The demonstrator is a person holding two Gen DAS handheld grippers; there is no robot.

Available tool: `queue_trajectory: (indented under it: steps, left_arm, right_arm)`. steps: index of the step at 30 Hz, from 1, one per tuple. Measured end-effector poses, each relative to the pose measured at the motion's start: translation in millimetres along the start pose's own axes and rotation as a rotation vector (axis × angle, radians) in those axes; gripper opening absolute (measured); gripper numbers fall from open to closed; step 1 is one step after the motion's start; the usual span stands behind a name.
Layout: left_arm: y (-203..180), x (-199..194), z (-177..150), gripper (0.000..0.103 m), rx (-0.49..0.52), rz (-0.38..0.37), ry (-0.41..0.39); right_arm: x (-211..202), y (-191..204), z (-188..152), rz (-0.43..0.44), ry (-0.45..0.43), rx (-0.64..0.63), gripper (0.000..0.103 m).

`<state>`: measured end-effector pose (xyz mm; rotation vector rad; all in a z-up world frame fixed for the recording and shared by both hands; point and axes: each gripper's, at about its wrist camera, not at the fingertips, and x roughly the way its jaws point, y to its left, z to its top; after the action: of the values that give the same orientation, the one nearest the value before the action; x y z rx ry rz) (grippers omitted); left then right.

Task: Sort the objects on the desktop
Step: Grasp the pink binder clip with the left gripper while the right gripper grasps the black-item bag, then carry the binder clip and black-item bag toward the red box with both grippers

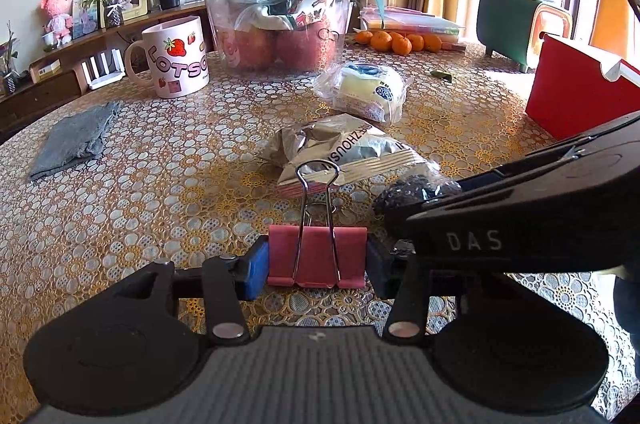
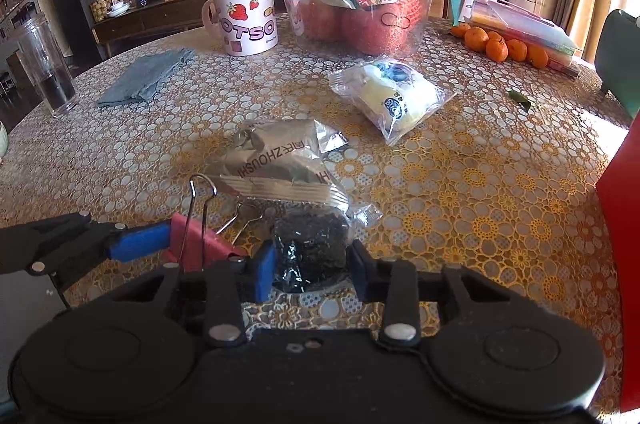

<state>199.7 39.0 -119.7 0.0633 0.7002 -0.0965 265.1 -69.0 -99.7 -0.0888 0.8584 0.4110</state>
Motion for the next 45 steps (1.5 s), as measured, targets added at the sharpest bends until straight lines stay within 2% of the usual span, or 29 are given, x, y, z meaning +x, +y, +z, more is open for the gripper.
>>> queue_trajectory:
  steps: [12, 16, 25, 37, 45]
  left_arm:
    - [-3, -2, 0, 0.048, 0.0, 0.008, 0.017]
    - [-7, -5, -1, 0.048, 0.005, 0.02, 0.023]
    - [-24, -29, -1, 0.048, -0.002, 0.003, 0.038]
    - [-67, -80, 12, 0.048, -0.018, -0.037, 0.014]
    - [-110, -109, 24, 0.048, 0.032, -0.072, -0.029]
  right_arm:
    - [-30, -27, -18, 0.049, 0.042, 0.058, 0.036]
    - [-41, -33, -28, 0.027, 0.051, 0.022, 0.036]
    - [-66, -52, -46, 0.018, 0.037, 0.063, 0.036]
    - [-119, -73, -69, 0.001, -0.038, 0.099, 0.036]
    - [-158, -96, -81, -0.012, -0.1, 0.132, 0.036]
